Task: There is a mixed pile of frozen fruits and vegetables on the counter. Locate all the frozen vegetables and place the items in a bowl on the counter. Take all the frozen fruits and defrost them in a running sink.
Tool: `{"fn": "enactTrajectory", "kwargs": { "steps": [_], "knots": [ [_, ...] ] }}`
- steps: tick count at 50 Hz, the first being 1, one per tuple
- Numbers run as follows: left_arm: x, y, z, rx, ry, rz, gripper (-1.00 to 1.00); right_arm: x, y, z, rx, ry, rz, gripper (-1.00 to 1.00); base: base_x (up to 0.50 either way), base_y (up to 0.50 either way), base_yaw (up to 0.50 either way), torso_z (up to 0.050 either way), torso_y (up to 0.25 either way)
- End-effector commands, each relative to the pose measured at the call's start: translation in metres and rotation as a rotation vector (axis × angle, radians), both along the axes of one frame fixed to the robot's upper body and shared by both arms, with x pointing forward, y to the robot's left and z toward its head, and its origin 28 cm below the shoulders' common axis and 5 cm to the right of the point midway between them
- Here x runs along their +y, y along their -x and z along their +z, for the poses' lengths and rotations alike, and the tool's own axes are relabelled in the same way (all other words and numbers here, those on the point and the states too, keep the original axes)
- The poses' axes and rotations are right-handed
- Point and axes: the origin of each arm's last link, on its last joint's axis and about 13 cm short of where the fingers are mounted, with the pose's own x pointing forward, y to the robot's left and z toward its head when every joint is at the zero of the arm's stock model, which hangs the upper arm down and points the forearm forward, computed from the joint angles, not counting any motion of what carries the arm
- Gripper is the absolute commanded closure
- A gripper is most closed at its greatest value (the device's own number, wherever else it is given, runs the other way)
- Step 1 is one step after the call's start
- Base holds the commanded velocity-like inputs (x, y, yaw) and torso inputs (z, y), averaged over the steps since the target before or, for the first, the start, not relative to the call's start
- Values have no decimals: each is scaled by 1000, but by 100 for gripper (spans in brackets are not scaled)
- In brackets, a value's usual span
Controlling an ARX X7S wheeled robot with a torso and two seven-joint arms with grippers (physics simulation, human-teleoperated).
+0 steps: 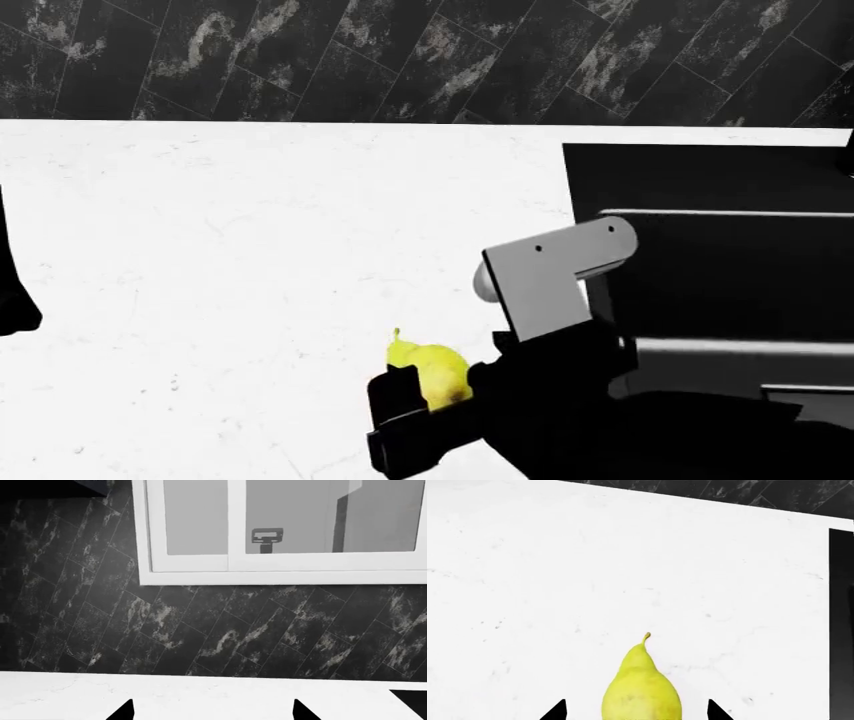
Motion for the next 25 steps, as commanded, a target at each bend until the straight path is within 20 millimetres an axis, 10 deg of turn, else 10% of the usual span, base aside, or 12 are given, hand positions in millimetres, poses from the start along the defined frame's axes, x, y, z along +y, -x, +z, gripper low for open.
{"fn": "enactTrajectory", "kwargs": {
  "steps": [1,25],
  "knots": [
    [-1,-3,1,-19,10,6,-100,-2,-12,-13,49,46,0,-100,0,0,0,0,0],
    [4,-3,-5,-10,7,17,-100,8,-27,-37,106,69,85,-100,0,0,0,0,0]
  ]
}}
